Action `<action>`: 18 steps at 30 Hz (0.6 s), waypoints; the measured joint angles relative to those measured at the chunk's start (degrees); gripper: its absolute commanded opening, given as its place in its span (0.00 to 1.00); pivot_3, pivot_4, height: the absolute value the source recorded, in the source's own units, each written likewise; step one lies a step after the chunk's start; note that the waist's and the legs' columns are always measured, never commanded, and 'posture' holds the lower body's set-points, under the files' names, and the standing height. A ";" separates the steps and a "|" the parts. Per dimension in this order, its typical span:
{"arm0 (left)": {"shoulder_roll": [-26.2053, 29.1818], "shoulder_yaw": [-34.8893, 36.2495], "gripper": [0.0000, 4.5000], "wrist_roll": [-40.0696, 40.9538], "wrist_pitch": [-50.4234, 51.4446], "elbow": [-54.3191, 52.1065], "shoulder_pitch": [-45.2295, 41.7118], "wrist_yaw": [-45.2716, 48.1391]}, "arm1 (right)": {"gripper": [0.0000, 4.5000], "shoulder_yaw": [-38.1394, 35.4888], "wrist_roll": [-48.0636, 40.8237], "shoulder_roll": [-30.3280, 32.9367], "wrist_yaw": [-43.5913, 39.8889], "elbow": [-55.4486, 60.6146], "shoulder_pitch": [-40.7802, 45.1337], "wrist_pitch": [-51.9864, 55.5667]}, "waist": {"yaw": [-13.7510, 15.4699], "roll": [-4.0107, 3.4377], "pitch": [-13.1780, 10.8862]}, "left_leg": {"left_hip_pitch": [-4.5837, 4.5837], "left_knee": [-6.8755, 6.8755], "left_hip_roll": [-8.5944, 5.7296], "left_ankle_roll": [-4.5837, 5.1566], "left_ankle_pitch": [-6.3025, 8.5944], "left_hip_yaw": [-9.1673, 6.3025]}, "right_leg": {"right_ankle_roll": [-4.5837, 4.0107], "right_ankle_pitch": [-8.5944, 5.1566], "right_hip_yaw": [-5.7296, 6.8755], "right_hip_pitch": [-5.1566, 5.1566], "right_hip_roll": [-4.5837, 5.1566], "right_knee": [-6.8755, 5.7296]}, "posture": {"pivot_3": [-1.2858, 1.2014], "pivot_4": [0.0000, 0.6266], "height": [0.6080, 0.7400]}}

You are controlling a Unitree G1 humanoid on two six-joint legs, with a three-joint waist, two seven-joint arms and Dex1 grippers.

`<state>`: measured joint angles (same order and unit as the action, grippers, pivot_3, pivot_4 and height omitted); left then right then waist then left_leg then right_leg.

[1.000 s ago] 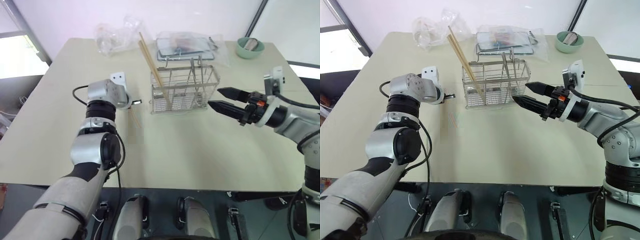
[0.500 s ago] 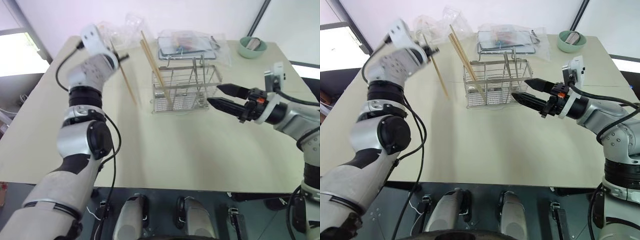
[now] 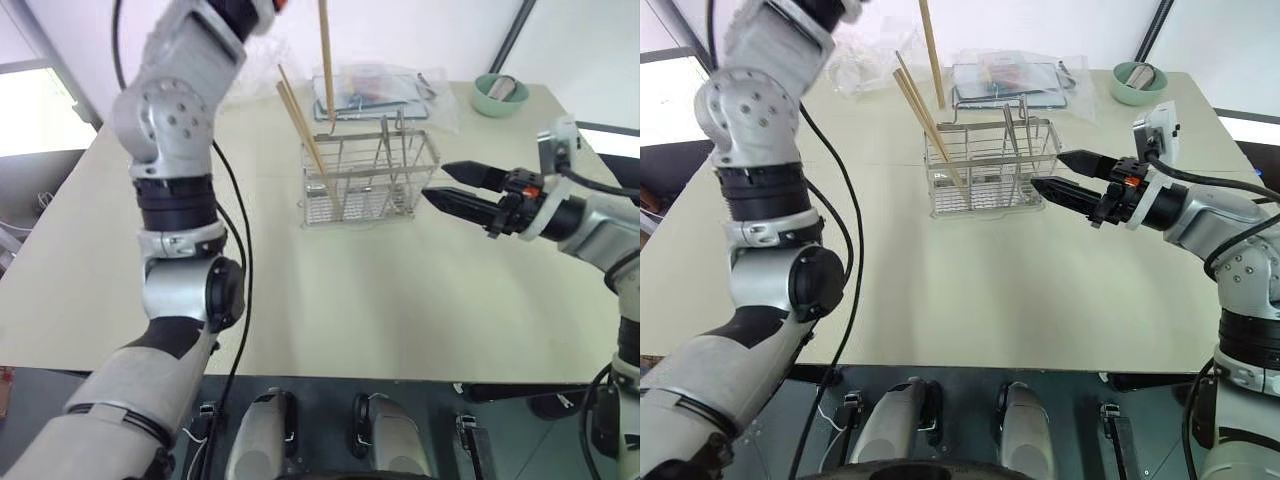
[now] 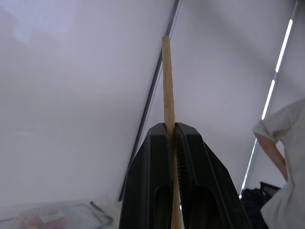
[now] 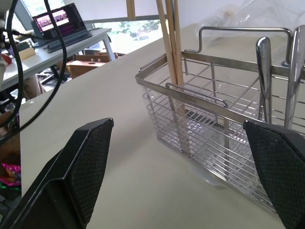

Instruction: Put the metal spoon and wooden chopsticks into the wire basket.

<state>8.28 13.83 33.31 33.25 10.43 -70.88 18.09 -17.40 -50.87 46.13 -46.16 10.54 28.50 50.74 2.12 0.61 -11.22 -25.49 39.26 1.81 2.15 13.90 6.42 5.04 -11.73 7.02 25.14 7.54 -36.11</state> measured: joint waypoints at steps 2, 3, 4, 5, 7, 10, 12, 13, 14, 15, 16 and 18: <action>-0.07 -1.85 0.01 -1.40 -1.00 0.27 2.23 0.77 | 1.00 -0.24 -0.16 0.00 0.44 0.76 -0.80 0.24 | 0.02 0.00 0.00 | -0.05 0.00 0.00 0.00 0.00 0.00 | 0.00 0.00 -0.01 0.03 0.00 0.02 | 0.52 0.24 0.75; -0.24 -2.56 0.01 -2.11 -2.09 0.57 3.22 1.17 | 1.00 -0.62 -0.27 0.00 0.71 1.07 -1.21 0.37 | 0.04 0.00 0.00 | -0.06 0.00 -0.01 0.00 0.00 0.01 | 0.00 0.00 -0.01 0.03 0.01 0.02 | 0.52 0.24 0.75; -0.35 -3.14 0.01 -3.03 -3.60 1.36 3.94 1.60 | 1.00 -1.15 -0.51 0.01 0.97 1.29 -1.45 0.64 | 0.05 0.01 0.00 | -0.07 0.00 -0.01 0.00 0.00 0.01 | 0.00 0.00 0.00 0.04 0.01 0.02 | 0.52 0.24 0.75; -0.38 -3.37 0.01 -3.68 -4.96 2.43 4.12 1.87 | 1.00 -1.49 -0.65 0.05 1.14 1.60 -1.55 0.81 | 0.06 0.01 0.00 | -0.09 0.01 -0.01 0.01 0.00 0.01 | 0.00 0.00 0.00 0.05 0.01 0.02 | 0.52 0.24 0.75; -0.43 -3.43 0.01 -4.68 -7.89 5.17 4.02 2.44 | 1.00 -2.16 -1.18 0.12 1.38 1.96 -1.74 1.14 | 0.12 0.01 0.00 | -0.08 0.01 -0.01 0.02 0.01 0.00 | 0.00 0.00 0.00 0.04 0.01 0.03 | 0.52 0.24 0.75; -0.69 -3.46 0.01 -6.15 -12.18 10.13 3.44 3.52 | 1.00 -2.64 -1.41 0.15 1.97 2.56 -2.69 1.35 | 0.16 0.01 0.00 | -0.09 0.01 -0.01 0.04 0.02 -0.01 | 0.00 0.00 0.00 0.04 0.02 0.05 | 0.52 0.24 0.75; -1.11 -3.63 0.01 -7.48 -15.02 13.44 3.12 4.30 | 1.00 -2.69 -1.72 0.15 2.50 2.86 -2.86 1.39 | 0.11 0.01 0.00 | -0.10 0.01 -0.01 0.05 0.02 -0.01 | 0.00 0.00 0.01 0.05 0.02 0.05 | 0.52 0.24 0.75; -1.39 -3.94 0.01 -8.12 -16.10 14.40 3.17 4.59 | 1.00 -2.77 -1.78 0.15 2.72 2.96 -2.87 1.39 | 0.10 0.01 -0.01 | -0.10 0.01 0.00 0.05 0.02 -0.02 | 0.00 0.00 0.01 0.06 0.01 0.05 | 0.52 0.24 0.75; -1.71 -4.26 0.01 -8.71 -17.00 14.78 3.30 5.05 | 1.00 -2.86 -1.84 0.15 3.01 3.05 -2.89 1.39 | 0.09 0.01 -0.01 | -0.12 0.01 0.00 0.05 0.02 -0.02 | 0.00 0.00 0.01 0.07 0.01 0.05 | 0.52 0.24 0.75; -1.88 -4.80 0.01 -9.19 -17.83 14.83 3.52 5.45 | 1.00 -2.94 -1.90 0.15 3.15 3.18 -2.91 1.39 | 0.09 0.01 -0.01 | -0.13 0.01 0.00 0.05 0.02 -0.02 | 0.00 0.00 0.01 0.08 0.02 0.05 | 0.52 0.24 0.75; -2.30 -5.35 0.01 -9.61 -18.74 14.64 4.11 5.71 | 1.00 -3.03 -2.03 0.15 3.31 3.37 -2.93 1.39 | 0.09 0.01 -0.01 | -0.11 0.01 0.00 0.06 0.03 -0.02 | 0.00 0.00 0.01 0.06 0.02 0.05 | 0.52 0.24 0.75; -2.85 -6.37 0.01 -10.28 -19.18 13.78 6.20 6.22 | 1.00 -3.05 -2.21 0.14 3.68 3.60 -2.92 1.42 | 0.07 0.01 0.00 | -0.10 0.01 0.00 0.06 0.03 -0.01 | 0.00 0.00 0.00 0.06 0.02 0.04 | 0.52 0.24 0.75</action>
<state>5.43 7.46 23.02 14.07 24.20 -64.68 24.31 -20.45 -53.08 46.28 -42.49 14.14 25.58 52.16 2.19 0.62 -11.22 -25.59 39.26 1.81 2.21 13.93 6.40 5.04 -11.73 7.02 25.20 7.56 -36.07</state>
